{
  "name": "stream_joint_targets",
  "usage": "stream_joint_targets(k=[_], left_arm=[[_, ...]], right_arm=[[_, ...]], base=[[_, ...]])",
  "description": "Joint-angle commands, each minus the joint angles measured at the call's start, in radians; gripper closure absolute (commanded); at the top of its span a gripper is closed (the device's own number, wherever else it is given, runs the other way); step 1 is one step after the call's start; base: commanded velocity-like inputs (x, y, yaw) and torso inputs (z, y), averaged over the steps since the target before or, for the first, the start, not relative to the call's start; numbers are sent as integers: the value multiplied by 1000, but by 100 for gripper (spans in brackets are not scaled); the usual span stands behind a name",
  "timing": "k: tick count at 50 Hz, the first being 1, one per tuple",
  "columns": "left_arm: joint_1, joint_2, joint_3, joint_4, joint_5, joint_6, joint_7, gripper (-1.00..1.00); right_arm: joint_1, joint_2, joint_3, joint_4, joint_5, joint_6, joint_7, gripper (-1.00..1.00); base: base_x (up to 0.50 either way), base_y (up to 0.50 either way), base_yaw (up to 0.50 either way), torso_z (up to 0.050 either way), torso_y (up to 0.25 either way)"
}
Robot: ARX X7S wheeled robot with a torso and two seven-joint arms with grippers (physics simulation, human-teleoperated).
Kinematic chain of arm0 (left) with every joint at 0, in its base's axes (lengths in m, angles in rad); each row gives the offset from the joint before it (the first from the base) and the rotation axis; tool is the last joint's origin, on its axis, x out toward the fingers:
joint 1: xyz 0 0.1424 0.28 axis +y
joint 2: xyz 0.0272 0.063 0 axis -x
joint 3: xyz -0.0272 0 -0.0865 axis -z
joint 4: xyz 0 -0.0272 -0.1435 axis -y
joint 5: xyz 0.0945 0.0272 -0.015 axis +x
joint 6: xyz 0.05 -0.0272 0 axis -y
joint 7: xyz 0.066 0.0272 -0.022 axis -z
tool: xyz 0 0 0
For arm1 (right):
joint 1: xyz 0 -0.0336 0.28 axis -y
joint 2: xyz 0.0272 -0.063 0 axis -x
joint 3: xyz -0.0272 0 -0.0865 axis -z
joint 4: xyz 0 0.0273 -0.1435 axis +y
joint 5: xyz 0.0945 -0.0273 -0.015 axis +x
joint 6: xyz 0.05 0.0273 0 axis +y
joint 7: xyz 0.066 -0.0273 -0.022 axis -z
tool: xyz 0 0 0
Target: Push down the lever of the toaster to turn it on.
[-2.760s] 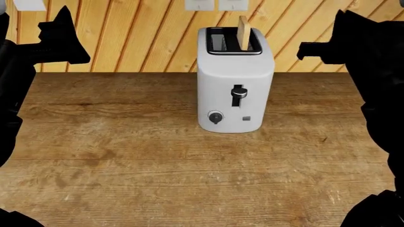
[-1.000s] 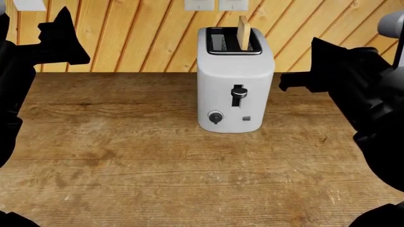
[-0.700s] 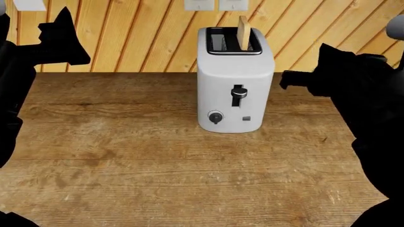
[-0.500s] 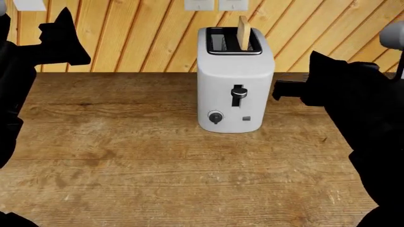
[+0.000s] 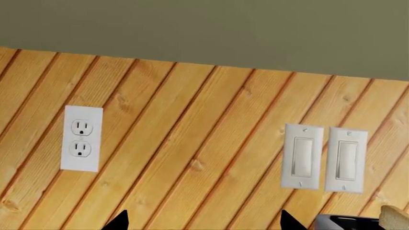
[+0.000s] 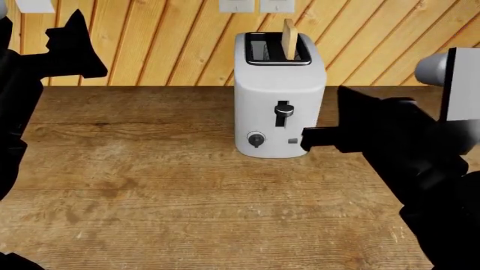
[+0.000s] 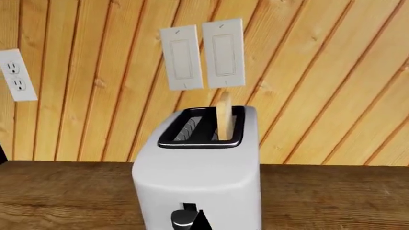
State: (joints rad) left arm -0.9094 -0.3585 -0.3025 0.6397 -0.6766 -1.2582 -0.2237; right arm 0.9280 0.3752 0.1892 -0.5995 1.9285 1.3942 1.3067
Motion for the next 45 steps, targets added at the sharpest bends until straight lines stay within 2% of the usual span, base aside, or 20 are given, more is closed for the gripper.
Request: stream_joint_targets(k=[1, 10, 25, 36, 45], left_arm=[[1, -3, -1, 1, -8, -2, -6, -100], [4, -3, 4, 3, -11, 2, -10, -100], [5, -7, 6, -4, -17, 9, -14, -100], [2, -7, 7, -10, -23, 10, -20, -100], [6, -11, 4, -6, -29, 11, -23, -100]], right_arm=[[-16, 1, -11, -18, 1, -14, -17, 100], [-22, -20, -24, -2, -81, -4, -52, 100], [-46, -83, -92, 29, -276, 30, -197, 100], [-41, -85, -123, 36, -285, 13, -212, 100], [-47, -92, -155, 53, -379, -3, -276, 100]], base=[[0, 0, 0, 0, 0], [0, 0, 0, 0, 0], [0, 0, 0, 0, 0], [0, 0, 0, 0, 0], [0, 0, 0, 0, 0]])
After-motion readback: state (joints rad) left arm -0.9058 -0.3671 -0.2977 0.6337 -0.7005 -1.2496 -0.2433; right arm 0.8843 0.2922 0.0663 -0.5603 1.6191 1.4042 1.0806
